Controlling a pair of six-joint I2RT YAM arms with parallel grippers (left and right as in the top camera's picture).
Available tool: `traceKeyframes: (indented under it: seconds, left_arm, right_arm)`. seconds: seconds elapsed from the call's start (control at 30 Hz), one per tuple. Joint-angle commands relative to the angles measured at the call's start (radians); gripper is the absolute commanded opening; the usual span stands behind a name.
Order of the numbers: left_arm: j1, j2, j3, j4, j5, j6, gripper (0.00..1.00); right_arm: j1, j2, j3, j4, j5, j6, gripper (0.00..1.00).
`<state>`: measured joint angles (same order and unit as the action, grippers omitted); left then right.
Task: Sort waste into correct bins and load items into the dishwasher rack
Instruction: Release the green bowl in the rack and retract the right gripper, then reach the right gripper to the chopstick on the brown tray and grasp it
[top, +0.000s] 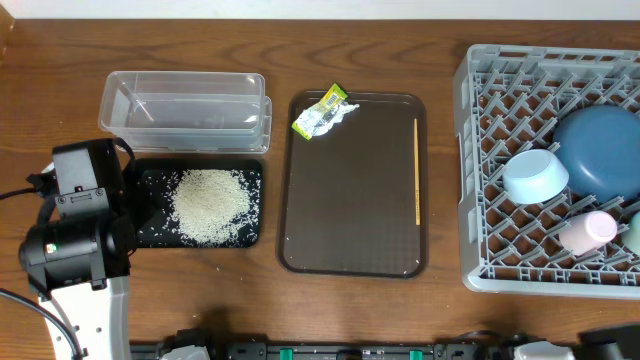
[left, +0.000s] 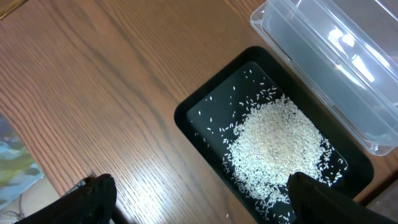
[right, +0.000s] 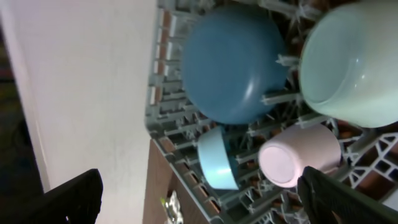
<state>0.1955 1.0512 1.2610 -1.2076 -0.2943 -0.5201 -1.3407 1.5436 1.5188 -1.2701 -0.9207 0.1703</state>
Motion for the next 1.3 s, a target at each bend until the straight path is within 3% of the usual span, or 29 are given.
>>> traceKeyframes:
  seconds: [0.0,0.23,0.4,0.6,0.77,0.87,1.03,1.27]
  left_arm:
    - [0.004,0.000,0.002,-0.004,-0.006,0.002,0.91]
    - [0.004,0.000,0.002,-0.004,-0.006,0.002,0.91]
    - [0.004,0.000,0.002,-0.004,-0.006,0.002,0.90]
    - [0.004,0.000,0.002,-0.004,-0.006,0.002,0.91]
    - [0.005,0.000,0.002,-0.004,-0.006,0.002,0.91]
    - [0.004,0.000,0.002,-0.004,-0.006,0.002,0.90]
    - [0.005,0.000,0.002,-0.004,-0.006,0.002,0.91]
    - [0.004,0.000,0.002,-0.004,-0.006,0.002,0.90]
  right_arm:
    - [0.032,-0.085,0.000,0.015,-0.031,0.043,0.99]
    - [0.278,-0.233,0.000,0.129,-0.017,0.110,0.89]
    - [0.612,-0.293,0.001,0.237,0.057,0.171,0.79]
    - [1.175,-0.252,0.000,0.287,0.517,0.211,0.76]
    - [1.545,-0.080,0.001,0.302,0.923,0.237,0.72]
    - [1.619,0.050,0.008,0.312,1.026,0.260,0.71]
    - [1.629,0.270,0.043,0.318,0.953,0.259,0.67]
    - [1.630,0.435,0.044,0.315,0.919,0.241,0.63]
